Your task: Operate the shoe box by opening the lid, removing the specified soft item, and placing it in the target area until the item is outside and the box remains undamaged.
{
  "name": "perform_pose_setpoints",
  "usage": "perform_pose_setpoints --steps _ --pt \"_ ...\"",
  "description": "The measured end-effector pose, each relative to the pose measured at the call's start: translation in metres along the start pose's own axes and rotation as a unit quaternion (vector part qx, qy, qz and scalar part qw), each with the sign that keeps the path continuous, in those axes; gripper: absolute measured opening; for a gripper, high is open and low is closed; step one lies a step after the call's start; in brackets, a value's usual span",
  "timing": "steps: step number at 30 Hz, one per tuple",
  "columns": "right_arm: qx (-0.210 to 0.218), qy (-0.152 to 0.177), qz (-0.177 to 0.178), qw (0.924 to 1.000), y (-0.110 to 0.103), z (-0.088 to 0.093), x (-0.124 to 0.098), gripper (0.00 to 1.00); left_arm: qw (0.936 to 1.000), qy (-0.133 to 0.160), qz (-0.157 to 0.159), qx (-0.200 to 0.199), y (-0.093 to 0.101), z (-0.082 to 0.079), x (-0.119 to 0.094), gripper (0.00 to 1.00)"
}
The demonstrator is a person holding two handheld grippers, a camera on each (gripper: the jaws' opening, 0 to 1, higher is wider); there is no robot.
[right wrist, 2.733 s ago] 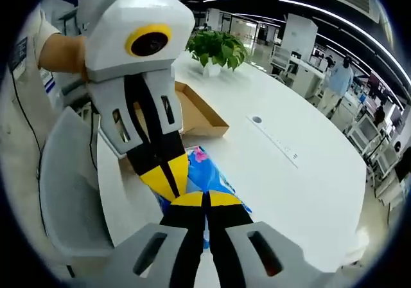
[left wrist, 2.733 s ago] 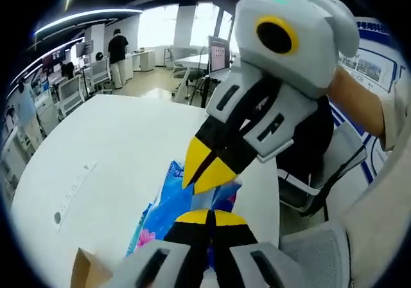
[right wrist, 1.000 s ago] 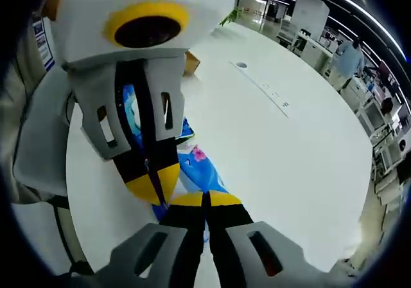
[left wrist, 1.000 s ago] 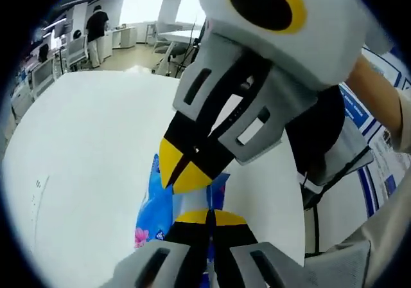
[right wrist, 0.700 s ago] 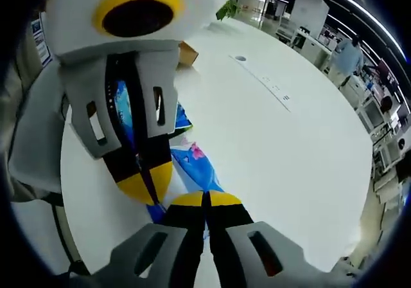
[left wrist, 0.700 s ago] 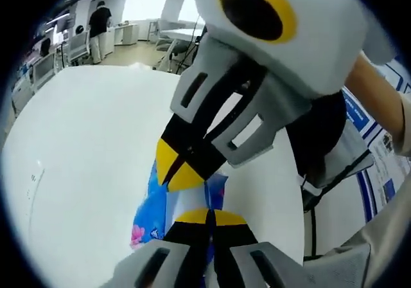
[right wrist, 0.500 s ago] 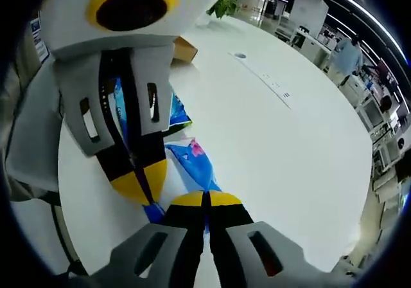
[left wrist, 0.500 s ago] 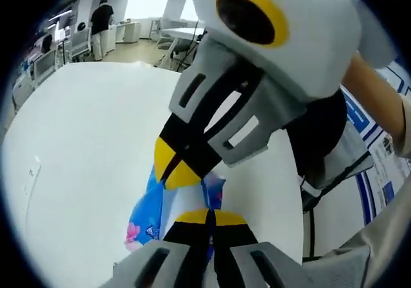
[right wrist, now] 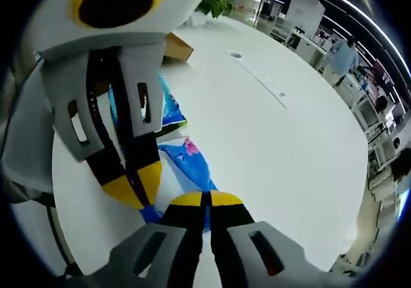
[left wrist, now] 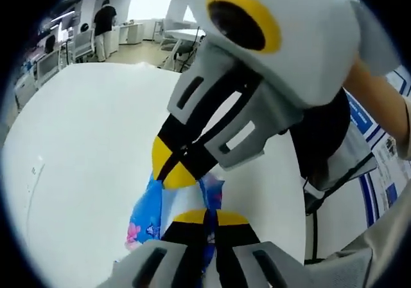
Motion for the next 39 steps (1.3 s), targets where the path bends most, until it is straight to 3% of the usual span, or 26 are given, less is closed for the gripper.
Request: perform_pose_setpoints --steps 8,21,25,39 --pt "0.012 0.011 0.026 0.9995 -0.006 -0.001 -0.015 0.11 0.9996 -0.003 -0.018 0.02 -0.001 -0.002 -0.014 0.13" --pt "0.042 0.027 0.043 0.9979 -0.03 -0.006 -0.047 0.24 0.9985 -0.002 -0.041 0.036 0.022 0.009 -0.062 0.26" --pt "0.048 0.026 0.038 0.9978 -0.038 -0.008 -0.054 0.3 0.9983 0.0 -0.047 0.035 0.029 0.016 -0.08 0.29" --pt "0.045 0.054 0.009 0.9975 -0.078 -0.034 -0.074 0.42 0.9943 0.043 -0.098 -0.006 0.061 0.064 -0.143 0.35"
Point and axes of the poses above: the point that each gripper's makers call its tool centre point, and the gripper's own axes: x roughly forward along the fingers, y roughly to its right, z roughly out of its underside, the point moved 10 cm from there along -x, roughly backward along the fingers, and after that the axes turned 13 degrees about x, right-handed, at the moved point
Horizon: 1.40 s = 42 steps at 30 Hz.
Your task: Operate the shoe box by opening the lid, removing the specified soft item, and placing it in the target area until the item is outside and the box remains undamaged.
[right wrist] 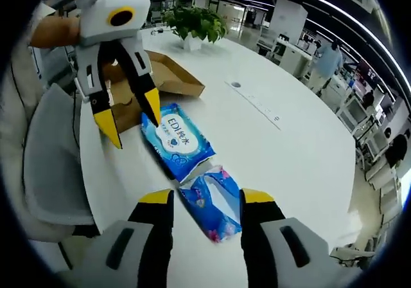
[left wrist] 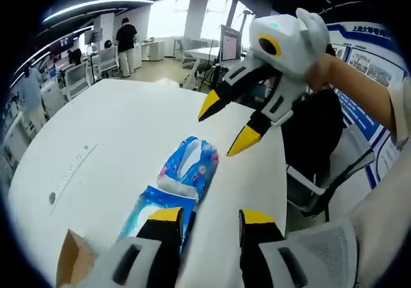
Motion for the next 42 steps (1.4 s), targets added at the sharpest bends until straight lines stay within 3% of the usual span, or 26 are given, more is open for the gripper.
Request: perform_pose_setpoints --steps 7,24,35,42 --pt "-0.001 0.009 -0.03 0.9995 -0.021 -0.013 0.001 0.5 0.9987 0.027 -0.036 -0.026 0.001 0.022 -0.04 0.37" --pt "-0.032 0.012 -0.11 0.9933 -0.067 -0.046 0.02 0.6 0.9896 0.042 -0.129 -0.048 0.01 0.087 -0.123 0.48" --pt "-0.063 0.008 -0.152 0.9864 -0.095 -0.069 0.045 0.61 0.9737 0.034 -0.202 -0.101 0.015 0.152 -0.18 0.5" --pt "-0.084 0.004 -0.171 0.9816 -0.11 -0.081 0.061 0.6 0.9607 0.031 -0.243 -0.13 0.02 0.18 -0.207 0.51"
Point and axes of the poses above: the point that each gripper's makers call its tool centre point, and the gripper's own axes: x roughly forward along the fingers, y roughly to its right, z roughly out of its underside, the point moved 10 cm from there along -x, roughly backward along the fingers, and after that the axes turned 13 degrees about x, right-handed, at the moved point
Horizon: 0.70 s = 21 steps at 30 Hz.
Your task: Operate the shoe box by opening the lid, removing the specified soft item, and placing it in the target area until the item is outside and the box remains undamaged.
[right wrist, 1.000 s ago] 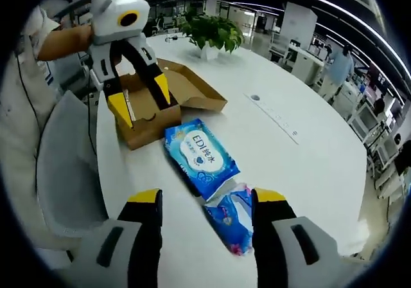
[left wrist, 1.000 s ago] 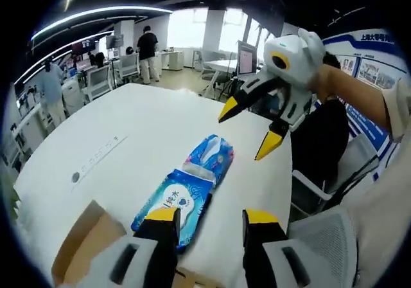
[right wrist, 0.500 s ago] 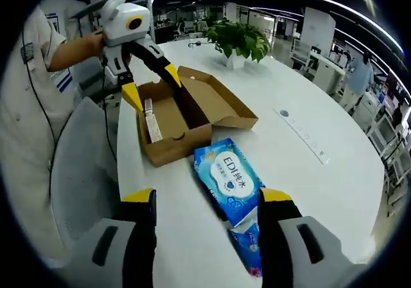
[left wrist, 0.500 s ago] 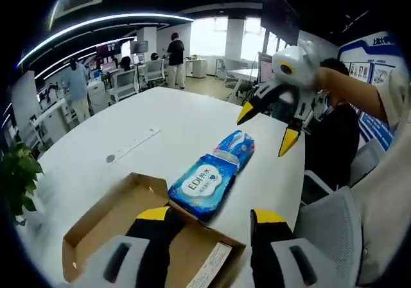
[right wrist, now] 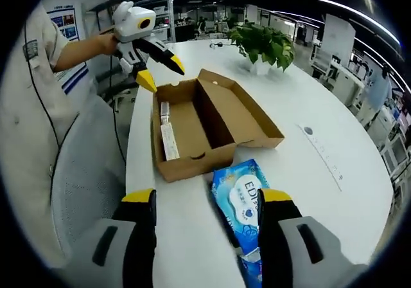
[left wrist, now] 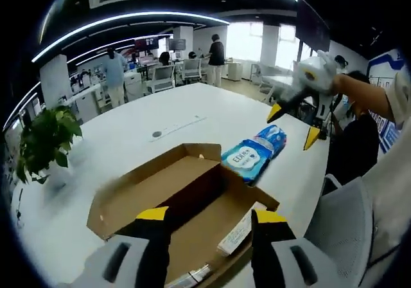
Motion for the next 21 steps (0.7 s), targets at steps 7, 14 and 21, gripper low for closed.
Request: perform_pose_setpoints --steps 7,14,21 --pt "-0.032 -0.004 -0.022 0.9992 -0.008 -0.015 0.022 0.58 0.9991 -0.003 -0.033 -0.028 -0.01 0.024 -0.018 0.51" --pt "-0.059 -0.023 -0.04 0.9972 -0.015 -0.023 0.048 0.55 0.9968 -0.02 -0.061 -0.049 -0.019 0.051 -0.032 0.52" --pt "-0.078 -0.034 -0.047 0.9953 -0.022 -0.029 0.071 0.49 0.9932 -0.048 -0.091 -0.055 -0.023 0.078 -0.041 0.48"
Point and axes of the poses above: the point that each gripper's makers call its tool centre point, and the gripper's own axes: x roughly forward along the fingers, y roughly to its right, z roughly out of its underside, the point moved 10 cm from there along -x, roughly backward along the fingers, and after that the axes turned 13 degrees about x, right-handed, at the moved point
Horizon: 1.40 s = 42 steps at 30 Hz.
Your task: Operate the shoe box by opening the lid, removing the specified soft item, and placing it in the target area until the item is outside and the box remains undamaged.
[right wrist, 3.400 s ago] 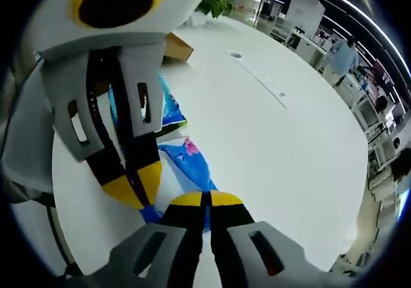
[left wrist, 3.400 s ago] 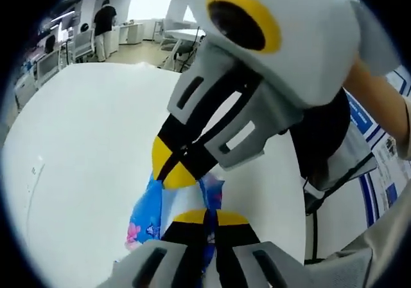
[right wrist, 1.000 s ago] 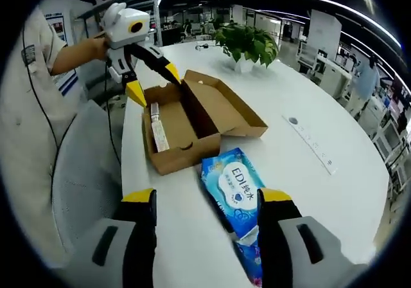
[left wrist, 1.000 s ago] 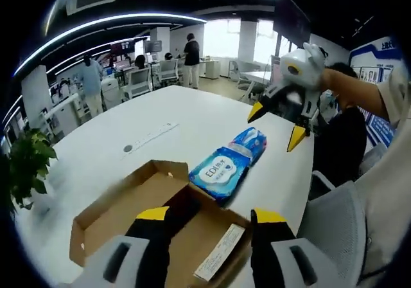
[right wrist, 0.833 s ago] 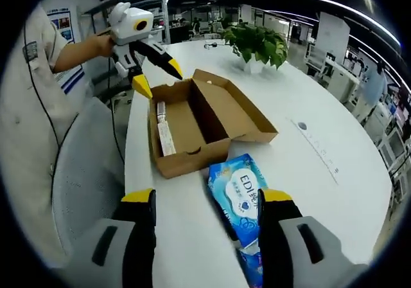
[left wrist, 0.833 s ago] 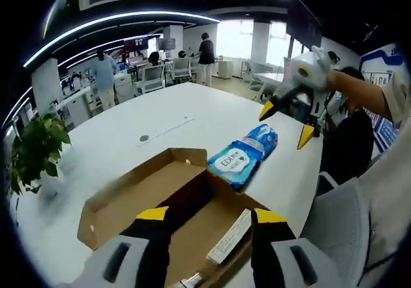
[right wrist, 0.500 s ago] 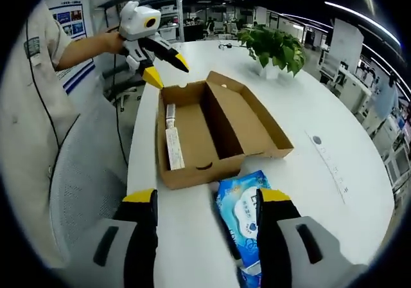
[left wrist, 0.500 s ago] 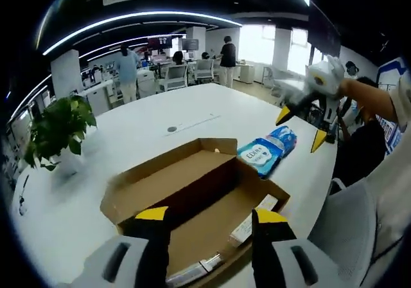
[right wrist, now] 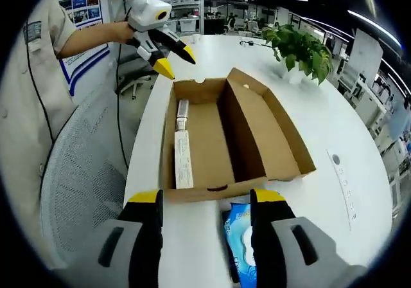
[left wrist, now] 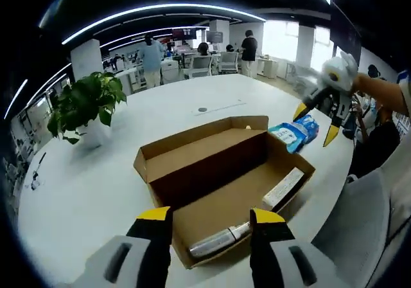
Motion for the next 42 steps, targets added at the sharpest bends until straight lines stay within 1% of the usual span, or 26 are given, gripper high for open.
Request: perform_pose_setpoints --steps 5,9,12,15,17,20,24,26,29,33,35,36,39,40,41,42 --pt "-0.014 -0.022 -0.018 0.9995 -0.005 -0.003 0.016 0.48 0.9997 -0.015 -0.011 -0.014 -0.002 0.018 -0.001 0.46" --pt "-0.022 -0.031 -0.018 0.9991 -0.006 -0.005 0.029 0.47 0.9991 -0.024 -0.02 -0.027 -0.003 0.029 -0.001 0.43" --pt "-0.026 -0.033 -0.017 0.999 -0.007 -0.008 0.038 0.44 0.9983 -0.029 -0.024 -0.045 -0.002 0.036 0.0 0.35" --pt "-0.03 -0.042 -0.02 0.9985 -0.009 -0.007 0.048 0.42 0.9961 -0.033 -0.037 -0.073 -0.002 0.044 0.002 0.3" --pt "-0.033 -0.048 -0.02 0.9981 -0.01 -0.006 0.053 0.41 0.9937 -0.033 -0.048 -0.095 -0.004 0.047 0.002 0.26" --pt "-0.035 -0.056 -0.021 0.9976 -0.011 -0.006 0.063 0.39 0.9901 -0.028 -0.059 -0.124 -0.006 0.051 0.002 0.23" --pt "-0.035 -0.06 -0.031 0.9971 -0.013 -0.006 0.072 0.37 0.9873 -0.03 -0.066 -0.141 -0.008 0.057 0.002 0.18" --pt "-0.038 -0.067 -0.038 0.9963 -0.014 -0.005 0.076 0.35 0.9855 -0.03 -0.065 -0.154 -0.007 0.06 0.003 0.17" --pt "-0.04 -0.075 -0.043 0.9955 -0.014 -0.004 0.083 0.33 0.984 -0.033 -0.065 -0.163 -0.005 0.064 0.006 0.15" --pt "-0.038 -0.081 -0.048 0.9948 -0.014 -0.004 0.09 0.3 0.9812 -0.037 -0.075 -0.174 -0.004 0.069 0.01 0.12" --pt "-0.039 -0.082 -0.05 0.9946 -0.015 -0.004 0.093 0.28 0.9777 -0.032 -0.081 -0.191 -0.004 0.071 0.011 0.11" --pt "-0.04 -0.084 -0.053 0.9943 -0.016 -0.004 0.095 0.26 0.9769 -0.033 -0.081 -0.195 -0.005 0.071 0.011 0.1" --pt "-0.04 -0.087 -0.057 0.9938 -0.017 -0.004 0.099 0.23 0.976 -0.035 -0.089 -0.196 -0.007 0.073 0.011 0.05" --pt "-0.039 -0.089 -0.058 0.9936 -0.017 -0.004 0.1 0.22 0.9762 -0.035 -0.087 -0.196 -0.008 0.073 0.011 0.05" --pt "-0.038 -0.089 -0.058 0.9936 -0.017 -0.004 0.101 0.21 0.9744 -0.033 -0.086 -0.205 -0.009 0.074 0.012 0.05" --pt "-0.037 -0.089 -0.058 0.9937 -0.017 -0.004 0.101 0.21 0.9743 -0.032 -0.086 -0.206 -0.009 0.074 0.012 0.05"
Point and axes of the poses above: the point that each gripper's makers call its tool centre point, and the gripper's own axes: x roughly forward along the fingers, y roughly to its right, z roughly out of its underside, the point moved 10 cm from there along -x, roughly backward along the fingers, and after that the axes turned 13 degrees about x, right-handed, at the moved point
